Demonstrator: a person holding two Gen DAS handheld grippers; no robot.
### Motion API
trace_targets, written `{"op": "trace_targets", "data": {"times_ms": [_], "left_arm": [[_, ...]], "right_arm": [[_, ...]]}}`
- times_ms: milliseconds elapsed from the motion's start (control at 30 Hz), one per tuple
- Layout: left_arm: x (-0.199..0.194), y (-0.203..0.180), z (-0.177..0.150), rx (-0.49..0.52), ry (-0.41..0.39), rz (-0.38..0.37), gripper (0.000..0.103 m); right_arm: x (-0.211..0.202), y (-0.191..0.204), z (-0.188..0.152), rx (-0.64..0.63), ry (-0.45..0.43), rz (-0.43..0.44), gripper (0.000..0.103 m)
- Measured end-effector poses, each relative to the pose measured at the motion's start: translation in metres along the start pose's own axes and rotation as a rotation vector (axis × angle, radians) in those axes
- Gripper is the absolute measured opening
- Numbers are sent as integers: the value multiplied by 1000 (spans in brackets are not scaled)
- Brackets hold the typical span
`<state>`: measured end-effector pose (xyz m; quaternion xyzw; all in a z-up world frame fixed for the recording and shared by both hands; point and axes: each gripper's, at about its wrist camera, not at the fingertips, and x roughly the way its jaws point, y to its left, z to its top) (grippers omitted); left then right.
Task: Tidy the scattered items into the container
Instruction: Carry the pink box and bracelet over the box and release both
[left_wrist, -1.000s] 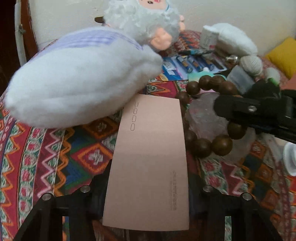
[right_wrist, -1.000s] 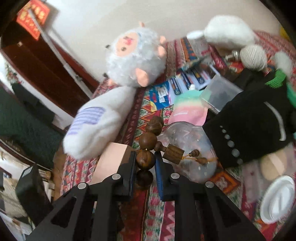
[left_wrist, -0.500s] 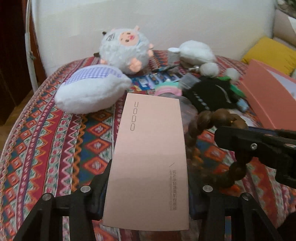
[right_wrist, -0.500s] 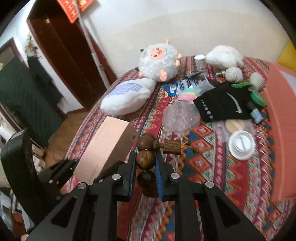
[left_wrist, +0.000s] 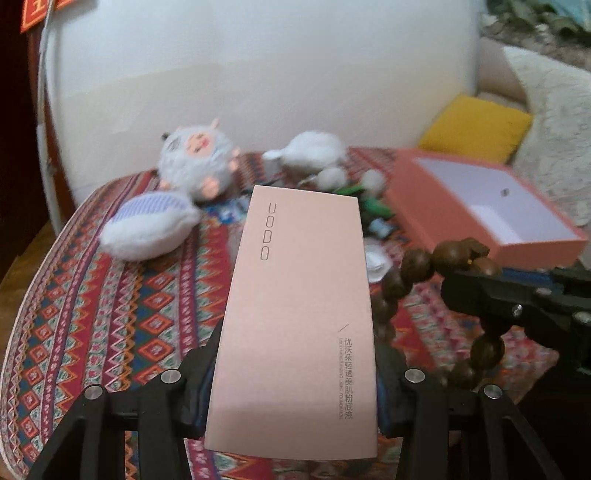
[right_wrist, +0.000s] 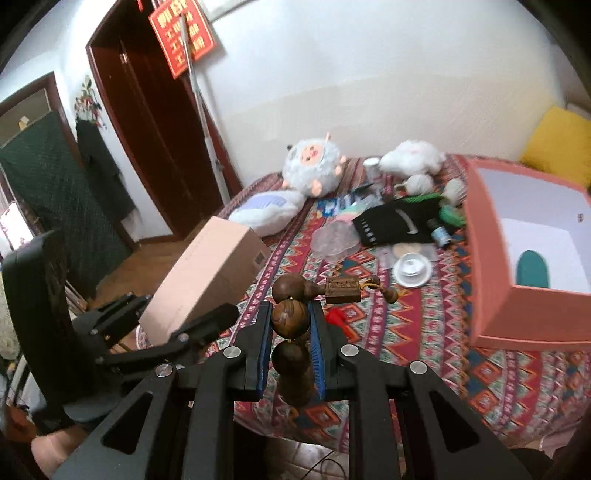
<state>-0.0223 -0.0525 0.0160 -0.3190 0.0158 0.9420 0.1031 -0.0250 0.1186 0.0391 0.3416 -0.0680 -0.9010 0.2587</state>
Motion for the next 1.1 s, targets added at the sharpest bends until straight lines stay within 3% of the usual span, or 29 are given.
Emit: {"op": "trace_targets", "data": {"times_ms": [300, 567, 800, 1100], "left_arm": [[-23, -59, 29, 51, -50, -156, 54], [-18, -121, 83, 135, -121, -268, 54], [-3, -159, 141, 152, -185, -339, 54], [54, -193, 208, 160, -196, -375, 54]], "right_arm": [[-91, -23, -4, -19, -160, -128, 20], [-145, -56, 19, -11, -315, -272, 20], [-166, -100, 56, 32, -428, -380, 20], [-151, -163, 123, 93, -536, -509, 20]]}}
